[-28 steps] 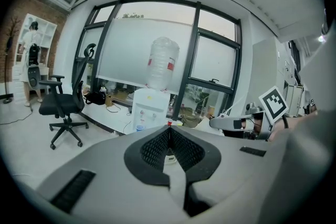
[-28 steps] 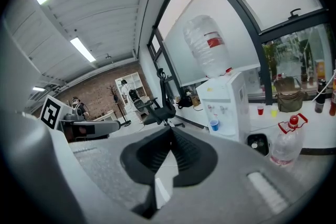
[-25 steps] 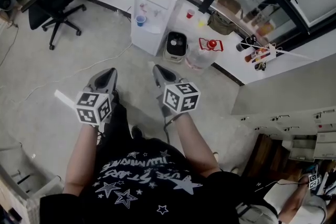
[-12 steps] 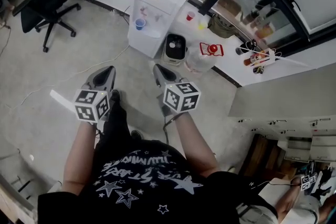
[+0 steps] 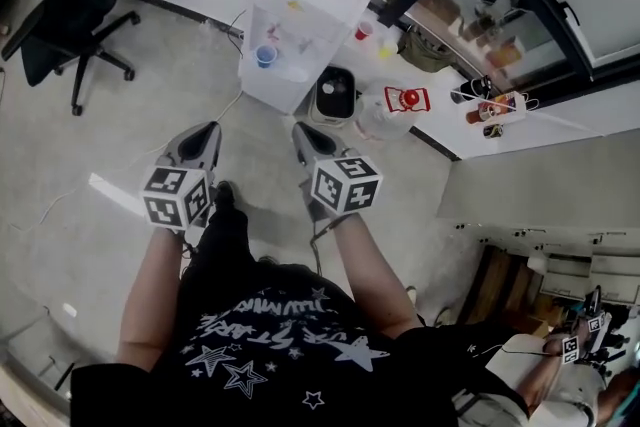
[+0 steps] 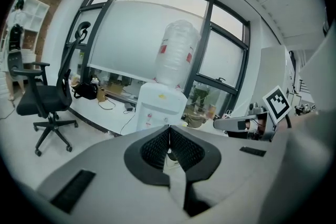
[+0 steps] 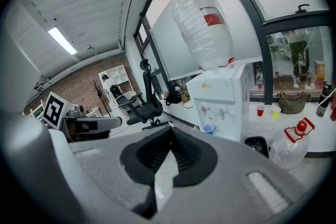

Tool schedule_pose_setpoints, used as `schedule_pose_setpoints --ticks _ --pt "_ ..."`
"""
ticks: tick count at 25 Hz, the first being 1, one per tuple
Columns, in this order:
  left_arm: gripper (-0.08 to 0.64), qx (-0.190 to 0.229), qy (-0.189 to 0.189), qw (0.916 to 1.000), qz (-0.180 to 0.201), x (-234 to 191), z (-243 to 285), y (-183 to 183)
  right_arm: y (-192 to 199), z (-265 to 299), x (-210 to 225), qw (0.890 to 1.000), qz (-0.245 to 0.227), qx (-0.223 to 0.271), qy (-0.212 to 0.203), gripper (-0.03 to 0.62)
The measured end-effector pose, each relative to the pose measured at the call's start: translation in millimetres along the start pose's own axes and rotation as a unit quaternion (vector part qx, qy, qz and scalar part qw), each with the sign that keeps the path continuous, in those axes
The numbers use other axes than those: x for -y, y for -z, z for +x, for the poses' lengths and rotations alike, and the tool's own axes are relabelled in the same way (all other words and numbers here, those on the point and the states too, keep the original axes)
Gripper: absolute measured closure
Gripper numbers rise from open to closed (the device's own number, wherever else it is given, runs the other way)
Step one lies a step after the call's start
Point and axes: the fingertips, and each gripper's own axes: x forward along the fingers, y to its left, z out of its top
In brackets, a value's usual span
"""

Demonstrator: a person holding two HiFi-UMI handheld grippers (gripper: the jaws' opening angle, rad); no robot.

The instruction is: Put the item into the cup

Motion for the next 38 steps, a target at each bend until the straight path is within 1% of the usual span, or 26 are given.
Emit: schedule_pose_setpoints --ticks 3,7,11,17,21,24,30,38 --pt "0.554 -0.015 0.011 0.9998 -0.002 -34 18 -8 -8 38 2 1.000 0.011 -0.009 0.015 0.592" --pt "0.554 -0.035 0.023 0.9990 -0.016 -80 38 -15 -14 88 3 0.999 0.023 -0.025 0.036 0.592" --pt "0.554 -0.054 0.025 0.9982 -0.011 -114 64 -13 -13 128 14 0.997 0.034 -0.035 0.054 0.592" --pt "0.554 -0.072 0.039 0.9964 -0.022 -160 92 -7 -4 177 28 0.994 0.045 -0.054 0.083 0.592" --pt "0.554 -0.091 0.049 0.9943 -0.025 -179 106 4 1 203 42 0.991 0.057 -0.053 0.105 0.591" --pt "0.554 -0.104 0.050 0.9929 -0.028 -190 117 15 7 222 53 0.990 0.069 -0.052 0.114 0.591" --pt "0.554 -0.107 0.050 0.9923 -0.037 -204 142 28 17 251 74 0.989 0.073 -0.050 0.122 0.591" --pt "0.554 -0.104 0.038 0.9928 -0.045 -226 182 45 44 286 112 0.987 0.078 -0.060 0.127 0.592"
